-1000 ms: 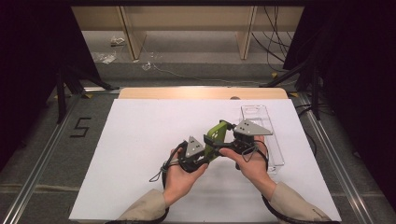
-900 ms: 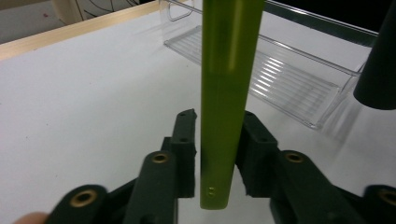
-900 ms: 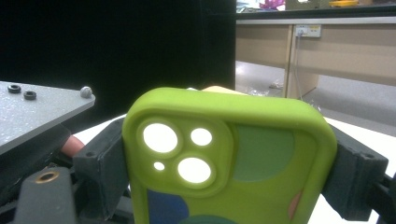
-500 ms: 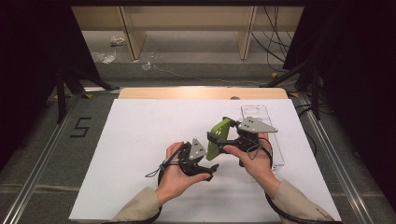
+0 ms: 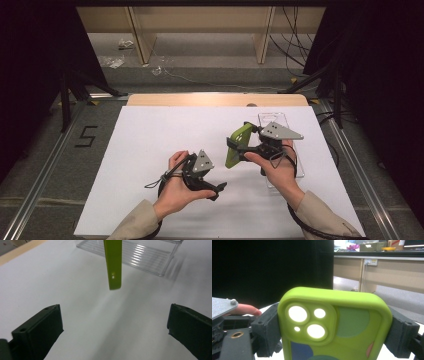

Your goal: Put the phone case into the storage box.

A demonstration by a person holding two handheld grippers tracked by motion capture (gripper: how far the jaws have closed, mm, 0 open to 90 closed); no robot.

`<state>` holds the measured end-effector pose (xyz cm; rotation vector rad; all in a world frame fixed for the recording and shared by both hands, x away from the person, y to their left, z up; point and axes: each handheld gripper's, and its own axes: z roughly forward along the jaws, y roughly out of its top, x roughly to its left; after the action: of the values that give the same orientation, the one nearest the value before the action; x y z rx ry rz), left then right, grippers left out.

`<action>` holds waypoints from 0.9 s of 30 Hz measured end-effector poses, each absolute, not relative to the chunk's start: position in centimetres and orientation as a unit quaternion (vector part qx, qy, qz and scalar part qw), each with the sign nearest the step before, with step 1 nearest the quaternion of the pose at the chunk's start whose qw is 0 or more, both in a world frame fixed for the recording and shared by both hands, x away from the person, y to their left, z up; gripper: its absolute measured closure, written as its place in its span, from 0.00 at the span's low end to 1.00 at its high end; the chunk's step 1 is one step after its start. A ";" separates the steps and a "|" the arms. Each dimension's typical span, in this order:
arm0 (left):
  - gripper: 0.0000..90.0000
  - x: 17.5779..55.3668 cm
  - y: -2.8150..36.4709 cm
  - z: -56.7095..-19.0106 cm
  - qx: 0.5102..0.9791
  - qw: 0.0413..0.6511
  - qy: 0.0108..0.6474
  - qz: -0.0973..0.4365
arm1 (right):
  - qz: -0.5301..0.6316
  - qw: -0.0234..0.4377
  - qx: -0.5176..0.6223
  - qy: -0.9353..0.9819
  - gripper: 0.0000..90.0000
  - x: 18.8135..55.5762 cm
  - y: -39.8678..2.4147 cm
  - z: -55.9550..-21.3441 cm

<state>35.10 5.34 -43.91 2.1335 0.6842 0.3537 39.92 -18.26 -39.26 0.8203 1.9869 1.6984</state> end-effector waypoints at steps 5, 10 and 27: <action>0.00 34.9 6.2 -44.1 0.852 0.423 0.276 0.139 | 0.608 0.198 0.290 0.712 0.18 40.1 -18.6 -39.1; 0.00 34.8 7.2 -44.1 0.851 0.422 0.281 0.138 | 0.608 0.199 0.292 0.711 0.18 40.3 -19.0 -39.0; 0.00 34.3 10.0 -44.3 0.842 0.432 0.288 0.146 | 0.606 0.209 0.300 0.706 0.18 40.7 -20.1 -38.3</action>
<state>34.32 10.00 -44.34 2.1003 0.7168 0.3642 40.68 -20.11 -38.34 0.8342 1.9652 1.6863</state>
